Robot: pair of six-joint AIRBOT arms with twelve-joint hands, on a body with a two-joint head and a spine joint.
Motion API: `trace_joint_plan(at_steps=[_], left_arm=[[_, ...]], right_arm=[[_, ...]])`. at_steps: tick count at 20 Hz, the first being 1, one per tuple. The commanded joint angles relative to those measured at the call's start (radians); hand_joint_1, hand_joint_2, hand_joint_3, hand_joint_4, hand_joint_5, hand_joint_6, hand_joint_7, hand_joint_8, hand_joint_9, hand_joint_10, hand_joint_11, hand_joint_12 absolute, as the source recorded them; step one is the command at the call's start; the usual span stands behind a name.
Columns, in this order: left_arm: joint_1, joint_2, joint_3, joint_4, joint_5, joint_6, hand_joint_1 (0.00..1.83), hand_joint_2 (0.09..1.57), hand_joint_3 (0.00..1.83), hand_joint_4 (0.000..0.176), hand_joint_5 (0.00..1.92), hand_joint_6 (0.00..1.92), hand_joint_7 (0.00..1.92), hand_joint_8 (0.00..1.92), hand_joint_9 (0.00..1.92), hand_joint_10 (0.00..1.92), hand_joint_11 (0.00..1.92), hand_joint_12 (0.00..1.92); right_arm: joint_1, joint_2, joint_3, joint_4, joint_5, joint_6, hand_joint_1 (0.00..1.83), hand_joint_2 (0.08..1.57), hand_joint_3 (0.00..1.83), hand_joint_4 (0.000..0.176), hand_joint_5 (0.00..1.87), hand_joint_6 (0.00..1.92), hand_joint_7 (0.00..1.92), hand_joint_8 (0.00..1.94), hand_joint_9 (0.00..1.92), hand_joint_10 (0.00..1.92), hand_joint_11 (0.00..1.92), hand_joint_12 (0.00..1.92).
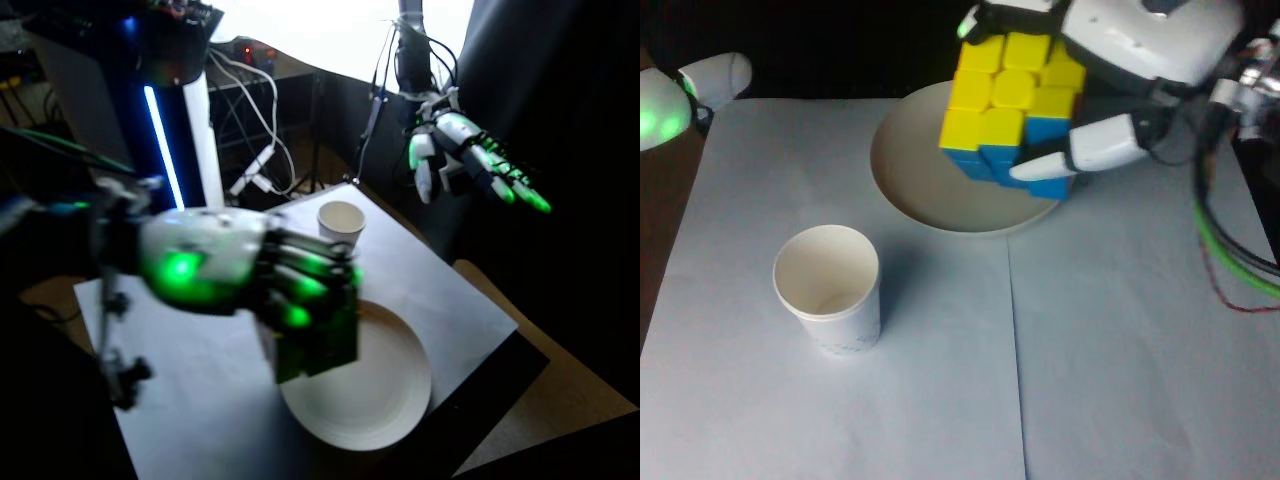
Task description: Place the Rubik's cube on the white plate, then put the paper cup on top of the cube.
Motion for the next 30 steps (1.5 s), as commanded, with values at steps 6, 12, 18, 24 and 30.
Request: trace_joint_plan(at_steps=[6,12,18,24,30], left_arm=[[0.0,-0.002,0.009,-0.025,-0.147,-0.002,0.54,1.37,0.0,0.039,0.1,0.0,0.0,0.0,0.0,0.0,0.0,0.0],[0.003,-0.003,0.011,-0.027,-0.149,-0.002,0.62,1.38,0.0,0.04,0.1,0.0,0.0,0.0,0.0,0.0,0.0,0.0],[0.008,-0.003,0.01,-0.032,-0.153,-0.003,0.62,1.37,0.0,0.03,0.1,0.0,0.0,0.0,0.0,0.0,0.0,0.0],[0.012,-0.001,0.005,-0.033,-0.152,-0.003,0.58,1.37,0.0,0.04,0.11,0.0,0.0,0.0,0.0,0.0,0.0,0.0],[0.019,0.0,0.0,-0.034,-0.152,-0.003,0.61,1.36,0.0,0.062,0.1,0.0,0.0,0.0,0.0,0.0,0.0,0.0]], right_arm=[[0.023,-0.099,0.097,0.115,0.127,0.0,1.2,1.25,0.0,0.0,0.61,1.37,0.83,1.47,0.81,1.85,0.95,1.92],[0.023,-0.128,0.128,0.174,0.127,0.0,1.22,1.09,0.0,0.0,0.24,0.88,0.34,0.87,0.39,1.43,0.42,1.91],[0.023,-0.117,0.109,0.178,0.127,0.001,0.89,1.11,0.0,0.0,0.18,0.03,0.22,0.0,0.1,0.76,0.0,1.59],[0.022,-0.01,0.008,0.142,0.17,0.0,0.73,1.1,0.0,0.033,0.08,0.0,0.11,0.0,0.04,0.56,0.0,1.51],[-0.043,0.125,-0.107,0.124,0.282,0.0,0.62,1.14,0.0,0.059,0.0,0.0,0.0,0.0,0.0,0.01,0.0,0.42]])
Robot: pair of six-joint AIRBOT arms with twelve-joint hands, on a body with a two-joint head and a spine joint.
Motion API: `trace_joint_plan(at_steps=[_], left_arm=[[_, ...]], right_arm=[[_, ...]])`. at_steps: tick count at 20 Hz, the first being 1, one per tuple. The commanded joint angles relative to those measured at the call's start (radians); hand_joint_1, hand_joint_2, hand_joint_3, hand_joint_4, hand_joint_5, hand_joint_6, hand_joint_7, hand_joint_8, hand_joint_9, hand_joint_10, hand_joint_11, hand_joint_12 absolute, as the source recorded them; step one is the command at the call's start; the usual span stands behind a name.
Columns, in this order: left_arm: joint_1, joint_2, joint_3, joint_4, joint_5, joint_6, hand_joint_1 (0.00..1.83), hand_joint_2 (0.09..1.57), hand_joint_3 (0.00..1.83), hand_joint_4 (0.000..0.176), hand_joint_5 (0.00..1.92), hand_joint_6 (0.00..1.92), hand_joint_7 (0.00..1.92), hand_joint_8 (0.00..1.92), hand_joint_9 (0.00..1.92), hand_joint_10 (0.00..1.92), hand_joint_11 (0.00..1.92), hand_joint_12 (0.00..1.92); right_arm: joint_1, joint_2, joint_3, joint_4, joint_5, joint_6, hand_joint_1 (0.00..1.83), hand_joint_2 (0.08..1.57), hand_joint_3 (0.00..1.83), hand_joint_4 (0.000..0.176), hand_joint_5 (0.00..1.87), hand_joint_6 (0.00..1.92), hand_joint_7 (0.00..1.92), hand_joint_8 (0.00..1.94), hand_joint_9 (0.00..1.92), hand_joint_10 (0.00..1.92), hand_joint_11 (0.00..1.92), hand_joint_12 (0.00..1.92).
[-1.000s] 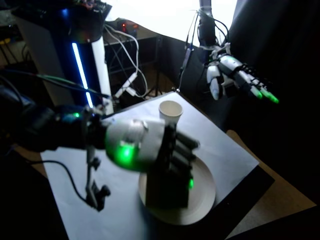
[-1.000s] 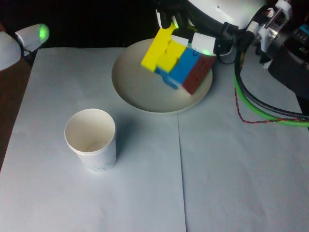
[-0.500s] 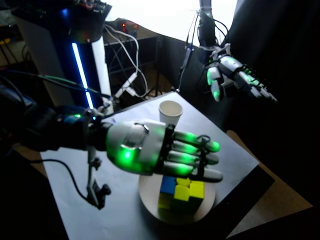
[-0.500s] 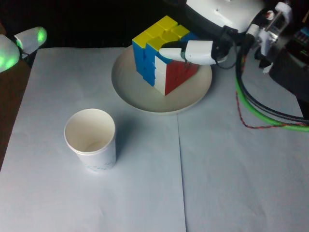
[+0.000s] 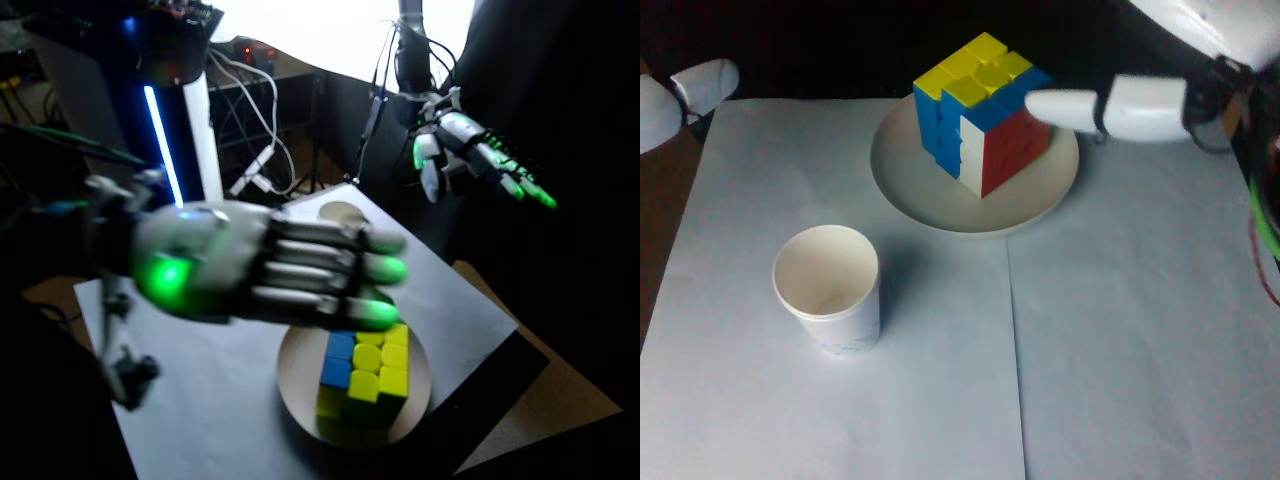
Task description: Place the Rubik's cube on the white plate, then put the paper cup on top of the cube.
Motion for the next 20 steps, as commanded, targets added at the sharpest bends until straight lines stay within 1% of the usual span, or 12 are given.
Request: trace_joint_plan(at_steps=[1,2,4,5,7,8,10,12,14,15,17,20], left_arm=[[-0.003,0.002,-0.001,-0.004,-0.13,-0.003,0.63,1.37,0.0,0.055,0.09,0.0,0.0,0.0,0.0,0.0,0.0,0.0],[0.003,0.003,-0.006,-0.004,-0.138,-0.003,0.71,1.34,0.0,0.094,0.08,0.0,0.0,0.0,0.0,0.0,0.0,0.0],[0.012,0.004,-0.01,-0.004,-0.145,-0.003,0.74,1.32,0.0,0.091,0.08,0.0,0.0,0.0,0.0,0.0,0.0,0.0],[0.016,0.005,-0.013,-0.004,-0.147,-0.003,0.74,1.3,0.0,0.07,0.07,0.0,0.0,0.0,0.0,0.0,0.0,0.0],[0.018,0.005,-0.019,0.0,-0.151,-0.003,0.68,1.27,0.0,0.09,0.05,0.0,0.0,0.0,0.0,0.0,0.08,0.04],[0.02,0.006,-0.023,0.003,-0.154,-0.003,0.68,1.23,0.0,0.108,0.03,0.0,0.0,0.0,0.05,0.02,0.0,0.73],[0.028,0.006,-0.028,0.009,-0.153,-0.003,0.65,1.22,0.0,0.112,0.02,0.01,0.0,0.0,0.06,0.01,0.0,0.9],[0.029,0.006,-0.034,0.023,-0.15,-0.004,0.69,1.2,0.0,0.109,0.01,0.0,0.0,0.0,0.05,0.0,0.0,0.95],[0.029,0.006,-0.042,0.043,-0.15,-0.01,0.66,1.16,0.0,0.096,0.02,0.0,0.0,0.0,0.04,0.01,0.0,0.85],[0.031,0.006,-0.046,0.057,-0.151,-0.023,0.61,1.09,0.0,0.098,0.01,0.0,0.0,0.0,0.0,0.01,0.0,0.39],[0.047,0.008,-0.057,0.094,-0.154,-0.072,0.59,1.04,0.0,0.077,0.0,0.0,0.0,0.0,0.0,0.0,0.0,0.2],[0.078,0.032,-0.104,0.136,-0.164,-0.096,0.65,1.02,0.0,0.109,0.0,0.0,0.0,0.0,0.0,0.0,0.0,0.0]], right_arm=[[-0.012,0.027,-0.021,0.007,0.167,0.0,0.6,1.14,0.0,0.07,0.0,0.0,0.0,0.0,0.0,0.0,0.0,0.36],[-0.043,0.066,-0.059,0.008,0.194,0.0,0.57,1.14,0.0,0.094,0.0,0.0,0.0,0.0,0.0,0.0,0.0,0.41],[-0.067,0.09,-0.083,0.008,0.213,-0.007,0.58,1.13,0.0,0.101,0.0,0.0,0.0,0.0,0.0,0.0,0.0,0.4],[-0.091,0.109,-0.1,0.008,0.233,-0.007,0.62,1.14,0.0,0.047,0.0,0.0,0.0,0.0,0.02,0.01,0.0,0.74],[-0.13,0.145,-0.132,0.013,0.276,-0.007,0.68,1.15,0.0,0.036,0.0,0.0,0.01,0.0,0.14,0.07,0.0,1.03],[-0.159,0.163,-0.149,0.013,0.299,-0.007,0.74,1.15,0.0,0.002,0.03,0.01,0.09,0.0,0.15,0.2,0.0,1.25],[-0.226,0.207,-0.19,0.026,0.356,-0.007,0.82,1.16,0.0,0.0,0.08,0.02,0.14,0.01,0.03,0.55,0.0,1.27],[-0.301,0.257,-0.232,0.054,0.434,-0.01,0.88,1.15,0.0,0.0,0.14,0.03,0.28,0.04,0.08,1.0,0.0,1.6],[-0.375,0.301,-0.269,0.094,0.52,-0.024,0.89,1.14,0.0,0.0,0.17,0.03,0.33,0.06,0.07,1.07,0.0,1.6],[-0.413,0.321,-0.286,0.12,0.562,-0.035,0.86,1.16,0.0,0.0,0.2,0.03,0.35,0.09,0.01,1.12,0.0,1.45],[-0.469,0.337,-0.301,0.166,0.618,-0.049,0.91,1.16,0.0,0.0,0.18,0.0,0.12,0.65,0.0,1.07,0.0,1.38],[-0.473,0.334,-0.3,0.184,0.617,-0.054,0.91,1.17,0.0,0.0,0.17,0.0,0.19,0.23,0.05,0.87,0.0,1.32]])
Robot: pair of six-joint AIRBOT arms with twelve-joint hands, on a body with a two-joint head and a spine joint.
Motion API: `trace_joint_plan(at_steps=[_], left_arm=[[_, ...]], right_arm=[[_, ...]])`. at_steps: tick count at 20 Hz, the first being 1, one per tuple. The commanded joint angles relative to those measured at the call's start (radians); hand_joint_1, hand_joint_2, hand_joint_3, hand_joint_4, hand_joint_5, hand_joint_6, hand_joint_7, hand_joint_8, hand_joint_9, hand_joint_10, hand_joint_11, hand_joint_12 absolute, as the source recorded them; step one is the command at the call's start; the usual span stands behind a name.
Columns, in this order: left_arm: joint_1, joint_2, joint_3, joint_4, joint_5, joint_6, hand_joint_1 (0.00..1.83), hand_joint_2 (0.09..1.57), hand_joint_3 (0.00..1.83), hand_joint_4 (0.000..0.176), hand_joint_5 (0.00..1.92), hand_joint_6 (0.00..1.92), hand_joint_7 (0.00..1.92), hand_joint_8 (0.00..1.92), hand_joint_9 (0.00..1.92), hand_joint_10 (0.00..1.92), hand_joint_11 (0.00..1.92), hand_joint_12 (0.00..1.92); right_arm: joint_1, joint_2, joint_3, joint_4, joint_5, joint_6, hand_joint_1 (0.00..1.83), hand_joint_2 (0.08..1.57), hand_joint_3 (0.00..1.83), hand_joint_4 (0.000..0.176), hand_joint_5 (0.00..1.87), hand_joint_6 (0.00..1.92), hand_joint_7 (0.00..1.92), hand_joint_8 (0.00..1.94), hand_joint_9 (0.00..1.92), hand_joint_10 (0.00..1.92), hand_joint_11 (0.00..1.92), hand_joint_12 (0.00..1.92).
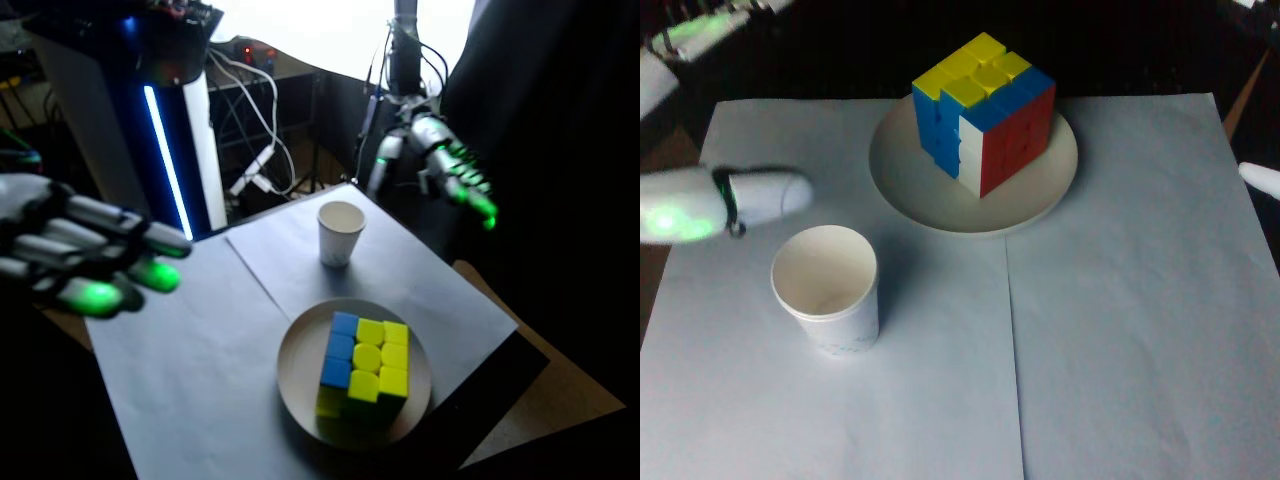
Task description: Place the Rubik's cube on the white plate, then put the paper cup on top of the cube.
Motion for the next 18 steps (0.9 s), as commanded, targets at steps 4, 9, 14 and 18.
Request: trace_joint_plan(at_steps=[4,9,14,18], left_arm=[[0.025,0.025,-0.021,0.079,-0.127,-0.112,0.62,1.0,0.0,0.104,0.0,0.0,0.0,0.0,0.0,0.0,0.0,0.0],[0.025,0.02,-0.036,0.189,-0.057,-0.191,0.69,0.96,0.0,0.06,0.0,0.0,0.0,0.0,0.0,0.0,0.0,0.0],[0.025,-0.036,-0.001,0.244,0.056,-0.253,0.69,1.03,0.02,0.074,0.0,0.0,0.0,0.0,0.0,0.0,0.0,0.0],[0.025,-0.08,0.026,0.256,0.116,-0.262,0.89,1.07,0.01,0.046,0.0,0.0,0.0,0.0,0.0,0.0,0.01,0.01]], right_arm=[[0.004,-0.007,0.002,0.01,0.11,-0.007,0.92,1.17,0.0,0.0,0.14,0.0,0.2,0.21,0.02,0.9,0.0,1.38],[0.004,-0.012,0.011,0.01,0.078,-0.007,0.87,1.16,0.0,0.0,0.15,0.01,0.25,0.03,0.13,0.8,0.0,1.55],[0.004,-0.019,0.02,0.01,0.055,-0.007,0.86,1.15,0.0,0.0,0.12,0.0,0.22,0.01,0.06,0.93,0.0,1.6],[0.004,-0.025,0.027,0.01,0.035,-0.007,0.88,1.13,0.0,0.0,0.11,0.0,0.21,0.0,0.01,1.0,0.0,1.5]])
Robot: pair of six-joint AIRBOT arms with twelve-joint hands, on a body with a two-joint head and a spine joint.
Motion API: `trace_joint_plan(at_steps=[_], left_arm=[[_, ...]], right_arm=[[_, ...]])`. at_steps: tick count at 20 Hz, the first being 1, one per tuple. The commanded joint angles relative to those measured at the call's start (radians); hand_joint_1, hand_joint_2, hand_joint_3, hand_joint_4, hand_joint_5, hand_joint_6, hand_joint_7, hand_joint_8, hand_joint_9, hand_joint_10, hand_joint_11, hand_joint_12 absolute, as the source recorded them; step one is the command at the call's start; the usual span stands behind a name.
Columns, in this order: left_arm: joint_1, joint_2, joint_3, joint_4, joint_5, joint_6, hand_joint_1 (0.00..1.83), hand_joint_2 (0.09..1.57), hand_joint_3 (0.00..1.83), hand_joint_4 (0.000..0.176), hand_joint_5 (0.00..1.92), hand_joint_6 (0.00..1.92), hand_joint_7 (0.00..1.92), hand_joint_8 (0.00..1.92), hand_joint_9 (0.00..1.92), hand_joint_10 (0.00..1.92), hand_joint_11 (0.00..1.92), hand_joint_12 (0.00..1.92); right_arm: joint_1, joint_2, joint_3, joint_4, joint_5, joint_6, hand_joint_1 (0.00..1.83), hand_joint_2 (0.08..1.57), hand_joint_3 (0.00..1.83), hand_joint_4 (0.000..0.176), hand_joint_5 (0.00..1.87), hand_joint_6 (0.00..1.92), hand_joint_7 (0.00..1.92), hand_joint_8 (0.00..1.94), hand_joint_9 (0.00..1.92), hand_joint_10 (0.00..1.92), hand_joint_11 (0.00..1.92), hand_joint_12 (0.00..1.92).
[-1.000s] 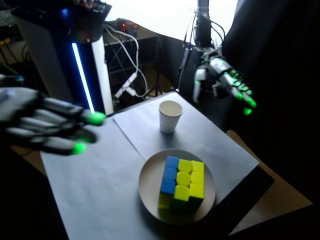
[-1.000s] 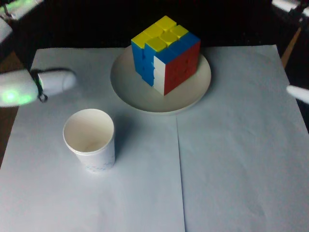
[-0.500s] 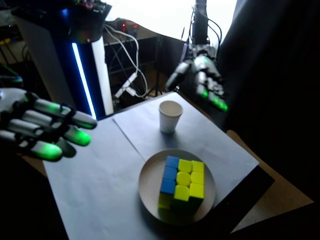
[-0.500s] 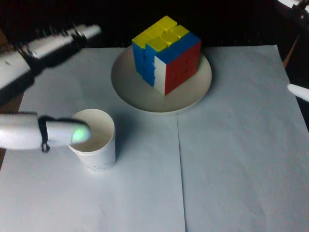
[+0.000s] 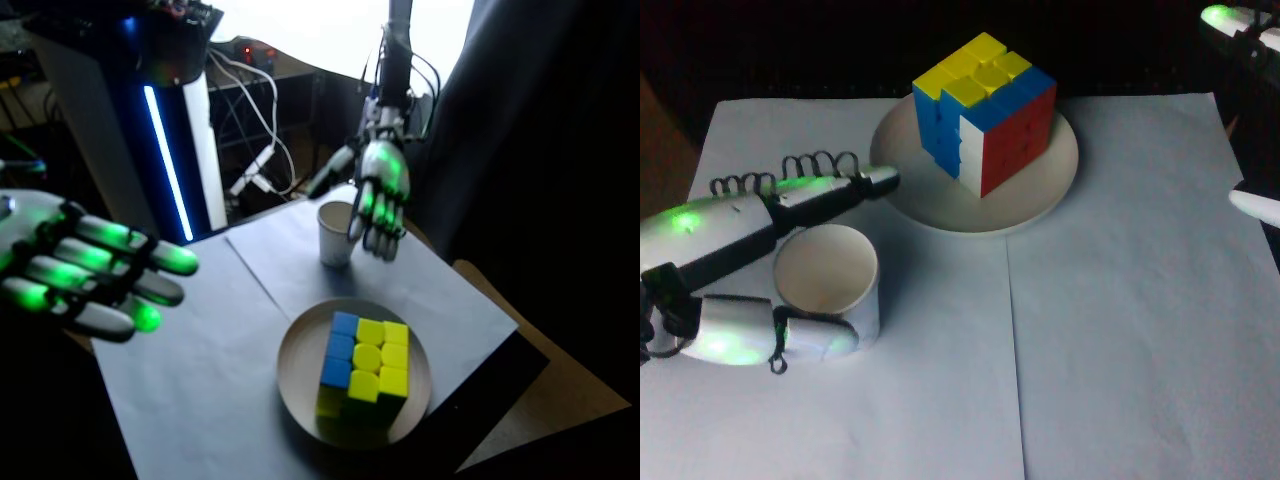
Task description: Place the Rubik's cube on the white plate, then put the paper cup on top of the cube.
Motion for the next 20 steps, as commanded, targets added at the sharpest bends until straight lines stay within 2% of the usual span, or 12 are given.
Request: trace_joint_plan(at_steps=[1,2,3,4,6,8,9,10,11,13,15,20], left_arm=[[-0.007,-0.007,0.006,-0.014,-0.1,-0.007,0.91,1.08,0.01,0.06,0.01,0.0,0.0,0.0,0.0,0.0,0.03,0.01],[-0.007,-0.009,0.007,-0.014,-0.092,-0.004,0.91,1.08,0.01,0.068,0.03,0.01,0.01,0.0,0.02,0.01,0.08,0.04],[-0.007,-0.01,0.008,-0.014,-0.084,0.0,0.92,1.14,0.0,0.036,0.12,0.01,0.11,0.02,0.13,0.04,0.0,0.87],[-0.007,-0.012,0.009,-0.014,-0.079,0.002,0.94,1.16,0.0,0.035,0.15,0.01,0.15,0.02,0.16,0.06,0.0,0.96],[-0.007,-0.017,0.011,-0.014,-0.08,0.004,1.02,1.17,0.0,0.018,0.3,0.01,0.36,0.05,0.15,0.66,0.0,1.37],[-0.007,-0.018,0.012,-0.015,-0.084,0.004,1.14,1.17,0.0,0.006,0.4,0.06,0.16,0.9,0.09,1.31,0.0,1.68],[-0.007,-0.018,0.012,-0.018,-0.088,0.004,1.17,1.17,0.0,0.006,0.42,0.08,0.11,1.06,0.09,1.43,0.0,1.74],[-0.007,-0.017,0.012,-0.022,-0.098,0.005,1.15,1.17,0.0,0.03,0.44,0.11,0.11,1.13,0.09,1.47,0.0,1.73],[-0.007,-0.016,0.012,-0.026,-0.11,0.005,1.13,1.18,0.0,0.017,0.4,0.12,0.12,1.08,0.11,1.37,0.0,1.7],[-0.007,-0.008,0.008,-0.031,-0.136,0.005,1.01,1.23,0.0,0.037,0.31,0.18,0.12,0.98,0.06,1.3,0.0,1.65],[-0.007,0.012,-0.008,-0.043,-0.172,0.023,0.99,1.22,0.0,0.052,0.12,0.65,0.08,1.1,0.03,1.33,0.0,1.62],[-0.007,0.05,-0.032,-0.061,-0.249,0.049,1.03,1.22,0.0,0.014,0.2,0.53,0.16,0.97,0.12,1.29,0.0,1.67]], right_arm=[[0.009,-0.003,0.007,0.003,0.116,0.002,0.87,1.13,0.0,0.0,0.13,0.01,0.23,0.01,0.04,1.02,0.0,1.58],[0.009,-0.004,0.007,0.003,0.115,0.002,0.87,1.13,0.0,0.0,0.13,0.01,0.24,0.01,0.05,1.01,0.0,1.6],[0.009,-0.005,0.007,0.003,0.113,0.002,0.94,1.14,0.0,0.0,0.14,0.01,0.24,0.01,0.0,1.02,0.0,1.56],[0.009,-0.006,0.008,0.003,0.112,0.002,0.94,1.13,0.0,0.0,0.14,0.01,0.25,0.01,0.0,1.03,0.0,1.55],[0.009,-0.008,0.009,0.003,0.11,0.002,0.88,1.13,0.0,0.0,0.14,0.01,0.26,0.01,0.05,0.96,0.0,1.5],[0.009,-0.009,0.009,0.003,0.109,0.002,0.91,1.14,0.0,0.0,0.14,0.01,0.24,0.0,0.06,0.91,0.0,1.47],[0.009,-0.01,0.01,0.003,0.108,0.002,0.92,1.15,0.0,0.0,0.14,0.01,0.24,0.0,0.0,1.01,0.0,1.49],[0.009,-0.011,0.01,0.003,0.108,0.002,0.9,1.15,0.0,0.0,0.14,0.0,0.24,0.0,0.0,1.02,0.0,1.49],[0.009,-0.012,0.01,0.003,0.107,0.002,0.88,1.15,0.0,0.0,0.13,0.0,0.25,0.0,0.0,1.05,0.0,1.55],[0.009,-0.014,0.011,0.003,0.106,0.002,0.87,1.15,0.0,0.0,0.14,0.01,0.25,0.0,0.0,1.09,0.0,1.62],[0.009,-0.015,0.012,0.003,0.104,0.002,0.86,1.16,0.0,0.0,0.15,0.01,0.24,0.01,0.0,1.05,0.0,1.65],[0.009,-0.017,0.013,0.006,0.104,0.002,0.88,1.16,0.0,0.0,0.17,0.02,0.26,0.02,0.0,1.09,0.0,1.65]])
